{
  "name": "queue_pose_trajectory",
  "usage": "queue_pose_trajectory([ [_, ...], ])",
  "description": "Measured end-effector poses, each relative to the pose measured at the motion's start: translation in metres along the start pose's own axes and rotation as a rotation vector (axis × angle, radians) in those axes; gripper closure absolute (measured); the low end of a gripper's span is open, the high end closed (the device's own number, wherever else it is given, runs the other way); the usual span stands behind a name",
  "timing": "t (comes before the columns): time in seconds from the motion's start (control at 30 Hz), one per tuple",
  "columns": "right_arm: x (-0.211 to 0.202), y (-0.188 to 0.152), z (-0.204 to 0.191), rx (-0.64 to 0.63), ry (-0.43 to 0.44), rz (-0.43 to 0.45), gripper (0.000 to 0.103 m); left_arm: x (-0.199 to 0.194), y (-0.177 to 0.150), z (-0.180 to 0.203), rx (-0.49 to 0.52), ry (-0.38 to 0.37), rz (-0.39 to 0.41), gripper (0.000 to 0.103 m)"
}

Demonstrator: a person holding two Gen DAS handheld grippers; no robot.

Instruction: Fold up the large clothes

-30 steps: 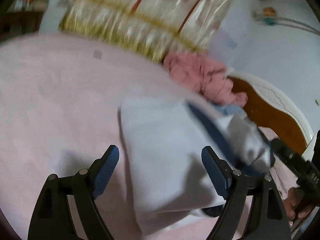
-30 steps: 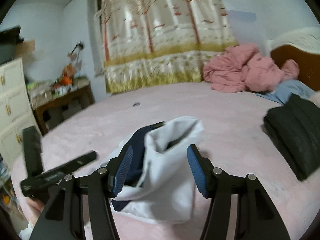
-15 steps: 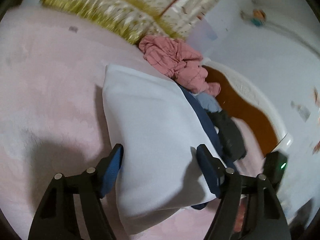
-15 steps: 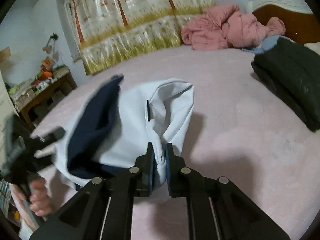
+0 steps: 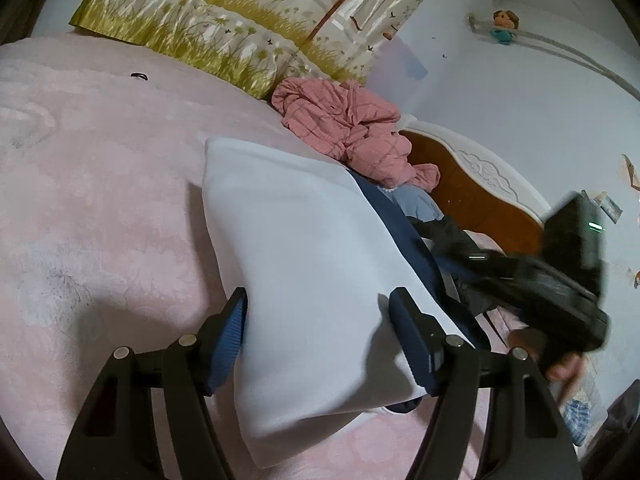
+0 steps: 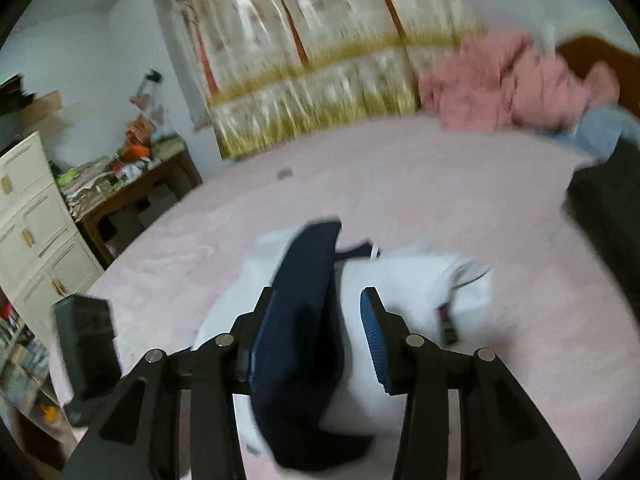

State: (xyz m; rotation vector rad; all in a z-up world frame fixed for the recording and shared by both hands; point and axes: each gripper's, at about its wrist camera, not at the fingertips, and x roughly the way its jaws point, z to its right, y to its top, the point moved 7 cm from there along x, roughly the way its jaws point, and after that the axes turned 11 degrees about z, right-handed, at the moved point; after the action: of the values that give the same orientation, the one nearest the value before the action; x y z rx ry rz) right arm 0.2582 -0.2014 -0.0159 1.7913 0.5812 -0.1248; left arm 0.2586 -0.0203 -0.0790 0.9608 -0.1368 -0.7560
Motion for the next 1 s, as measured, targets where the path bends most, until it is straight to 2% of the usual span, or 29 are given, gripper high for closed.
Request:
queue_pose_trajectory([
  [0.07, 0.026, -0.012, 0.001, 0.059, 0.041, -0.072, 0.061, -0.001, 0.0, 0.001, 0.013, -0.002, 0.007, 0.034],
  [0.1, 0.034, -0.016, -0.001, 0.069, 0.068, -0.094, 0.086, -0.002, 0.0, 0.003, 0.025, -0.003, 0.013, 0.035],
  [0.13, 0.038, -0.016, -0.002, 0.064, 0.087, -0.09, 0.094, -0.002, 0.001, 0.004, 0.034, -0.007, 0.016, 0.035],
  [0.23, 0.023, -0.005, -0.002, 0.067, 0.043, 0.037, 0.096, -0.009, 0.004, 0.009, 0.04, -0.042, 0.044, 0.035],
  [0.27, 0.007, 0.0, -0.003, 0.071, 0.032, 0.104, 0.096, -0.015, 0.009, 0.012, 0.041, -0.059, 0.075, 0.033],
  [0.3, -0.01, 0.004, -0.007, 0.061, 0.019, 0.153, 0.096, -0.021, 0.013, 0.014, 0.045, -0.069, 0.104, 0.024],
  [0.33, -0.029, 0.007, -0.011, 0.034, -0.005, 0.2, 0.096, -0.028, 0.017, 0.015, 0.054, -0.067, 0.143, 0.02],
  [0.4, -0.049, 0.006, -0.013, -0.023, -0.069, 0.25, 0.096, -0.031, 0.019, 0.014, 0.09, -0.016, 0.16, 0.02],
  [0.47, -0.048, -0.003, -0.004, -0.08, -0.143, 0.231, 0.096, -0.018, 0.012, 0.008, 0.101, 0.044, 0.109, 0.02],
  [0.53, -0.032, -0.017, 0.014, -0.039, -0.144, 0.16, 0.096, -0.006, 0.004, 0.004, 0.102, 0.073, 0.051, 0.02],
  [0.6, -0.023, -0.029, 0.026, -0.008, -0.138, 0.131, 0.096, -0.001, 0.001, 0.004, 0.096, 0.064, 0.031, 0.019],
  [0.77, -0.024, -0.037, 0.031, 0.016, -0.116, 0.153, 0.096, 0.014, -0.011, -0.005, 0.042, 0.064, -0.053, 0.013],
  [0.87, -0.027, -0.039, 0.032, -0.013, -0.119, 0.166, 0.082, 0.021, -0.02, -0.006, 0.069, 0.119, -0.082, 0.012],
  [0.9, -0.03, -0.038, 0.032, -0.033, -0.14, 0.177, 0.069, 0.02, -0.02, -0.004, 0.077, 0.119, -0.073, 0.012],
  [0.93, -0.036, -0.037, 0.036, -0.052, -0.168, 0.193, 0.046, 0.02, -0.02, -0.002, 0.088, 0.117, -0.067, 0.012],
  [0.97, -0.042, -0.036, 0.037, -0.079, -0.213, 0.22, 0.033, 0.02, -0.021, 0.0, 0.104, 0.123, -0.066, 0.012],
  [1.0, -0.046, -0.035, 0.039, -0.085, -0.231, 0.236, 0.015, 0.02, -0.021, 0.001, 0.116, 0.128, -0.064, 0.012],
])
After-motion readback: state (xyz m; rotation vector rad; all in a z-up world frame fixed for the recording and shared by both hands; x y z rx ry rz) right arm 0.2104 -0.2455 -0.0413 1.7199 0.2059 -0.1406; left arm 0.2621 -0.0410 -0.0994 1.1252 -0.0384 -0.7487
